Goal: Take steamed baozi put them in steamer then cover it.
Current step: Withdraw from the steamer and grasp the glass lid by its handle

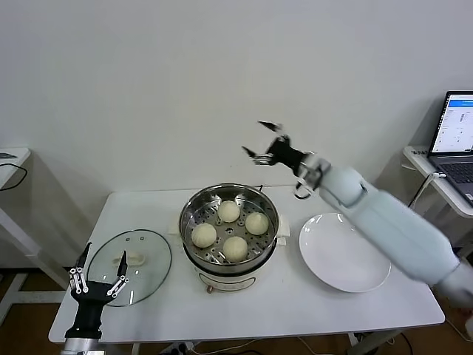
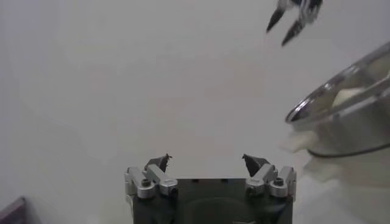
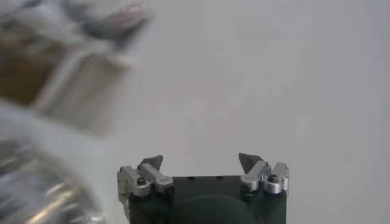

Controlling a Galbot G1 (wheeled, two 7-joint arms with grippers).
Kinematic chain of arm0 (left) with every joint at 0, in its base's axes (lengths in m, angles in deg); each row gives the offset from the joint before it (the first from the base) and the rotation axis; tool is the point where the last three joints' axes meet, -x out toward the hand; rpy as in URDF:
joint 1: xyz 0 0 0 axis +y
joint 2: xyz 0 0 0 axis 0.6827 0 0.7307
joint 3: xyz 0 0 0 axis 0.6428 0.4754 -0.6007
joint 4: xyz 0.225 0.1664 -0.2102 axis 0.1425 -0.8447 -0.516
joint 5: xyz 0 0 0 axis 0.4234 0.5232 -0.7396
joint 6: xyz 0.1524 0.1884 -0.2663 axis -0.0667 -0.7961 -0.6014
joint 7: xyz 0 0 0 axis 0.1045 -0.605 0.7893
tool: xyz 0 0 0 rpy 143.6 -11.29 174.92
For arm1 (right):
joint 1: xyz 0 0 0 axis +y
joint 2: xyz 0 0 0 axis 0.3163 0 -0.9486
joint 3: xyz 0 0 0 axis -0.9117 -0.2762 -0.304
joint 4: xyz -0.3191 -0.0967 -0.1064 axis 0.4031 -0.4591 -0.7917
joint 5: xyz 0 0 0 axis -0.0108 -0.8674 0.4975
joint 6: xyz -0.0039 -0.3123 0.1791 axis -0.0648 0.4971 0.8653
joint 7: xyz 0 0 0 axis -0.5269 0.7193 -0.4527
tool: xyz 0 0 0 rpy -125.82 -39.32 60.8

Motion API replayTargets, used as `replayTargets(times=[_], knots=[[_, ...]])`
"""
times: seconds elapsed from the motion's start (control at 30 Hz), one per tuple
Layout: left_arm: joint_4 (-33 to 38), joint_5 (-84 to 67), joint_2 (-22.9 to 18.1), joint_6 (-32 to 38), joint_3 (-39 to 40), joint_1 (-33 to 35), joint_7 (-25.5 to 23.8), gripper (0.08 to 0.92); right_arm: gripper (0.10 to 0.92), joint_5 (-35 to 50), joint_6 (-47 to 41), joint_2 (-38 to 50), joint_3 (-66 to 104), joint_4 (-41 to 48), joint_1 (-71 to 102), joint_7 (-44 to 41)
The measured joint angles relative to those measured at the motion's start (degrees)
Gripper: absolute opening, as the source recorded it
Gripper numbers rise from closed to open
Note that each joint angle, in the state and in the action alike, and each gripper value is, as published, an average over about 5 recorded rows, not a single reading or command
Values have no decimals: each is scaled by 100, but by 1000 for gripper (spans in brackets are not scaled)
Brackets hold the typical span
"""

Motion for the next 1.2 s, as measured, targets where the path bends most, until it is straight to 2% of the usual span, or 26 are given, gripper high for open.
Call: replayTargets(times=[0.23,0.57,1.2], knots=[[-237,1424,236,-394,-12,25,203,823,823,-71,392,-152,1595,-214,1860,630],[-1003,3160,460,-645,112,-141,492,823,823,-234,735,-635,3035,-480,3670,917],[-2424,4228,604,-780,240,-1325,745,823,823,-486,934,-1096,3995,-731,5006,1048]])
